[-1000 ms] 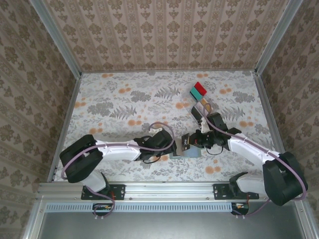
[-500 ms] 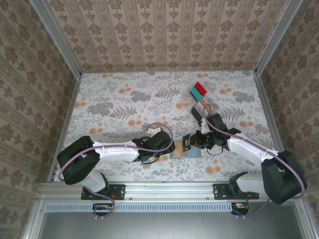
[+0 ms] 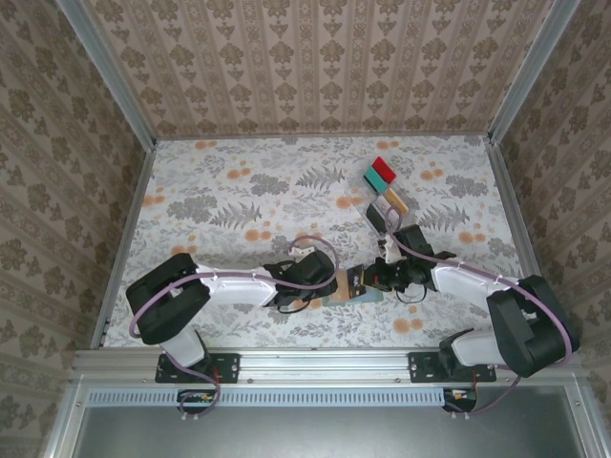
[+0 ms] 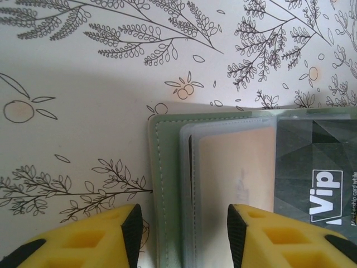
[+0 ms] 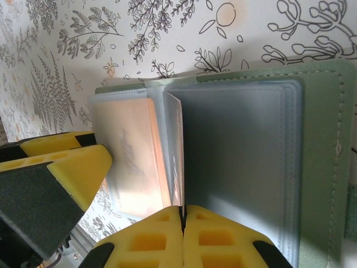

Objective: Put the credit cards into the card holder
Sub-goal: Flip over the card slot on the card holder, then insert the credit card into the card slot.

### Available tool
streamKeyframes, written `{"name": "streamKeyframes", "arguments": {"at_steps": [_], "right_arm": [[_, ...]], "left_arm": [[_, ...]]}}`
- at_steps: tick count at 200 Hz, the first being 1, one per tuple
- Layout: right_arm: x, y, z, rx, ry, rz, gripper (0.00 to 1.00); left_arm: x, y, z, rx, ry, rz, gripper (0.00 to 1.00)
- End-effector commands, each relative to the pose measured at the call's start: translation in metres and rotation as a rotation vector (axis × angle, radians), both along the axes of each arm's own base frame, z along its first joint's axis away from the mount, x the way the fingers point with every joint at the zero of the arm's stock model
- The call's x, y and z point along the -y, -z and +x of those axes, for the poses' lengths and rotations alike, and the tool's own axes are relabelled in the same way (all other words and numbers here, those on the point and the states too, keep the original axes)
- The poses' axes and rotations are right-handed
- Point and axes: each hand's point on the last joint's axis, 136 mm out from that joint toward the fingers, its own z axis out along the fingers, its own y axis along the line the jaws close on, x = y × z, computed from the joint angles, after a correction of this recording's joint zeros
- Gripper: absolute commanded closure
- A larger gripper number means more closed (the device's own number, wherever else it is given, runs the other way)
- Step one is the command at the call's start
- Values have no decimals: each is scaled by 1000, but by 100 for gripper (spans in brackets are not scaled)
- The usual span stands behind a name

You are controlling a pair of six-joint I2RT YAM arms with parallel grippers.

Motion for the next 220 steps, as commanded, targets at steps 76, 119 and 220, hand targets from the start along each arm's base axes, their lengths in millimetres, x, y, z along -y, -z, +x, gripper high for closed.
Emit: {"name": "streamKeyframes", "arguments": {"at_steps": [76,119,220], "right_arm": [[-3,-18,0,50,10,52,94],[-5,-19,-1,41,12,77,94],[-3,31,-19,-99,-1,45,93]], "left_arm": [[1,13,-8,-51,5,33,67],[-1,13,-7,-49,2,36,67],[1,12,-7,-49,5,34,67]]}}
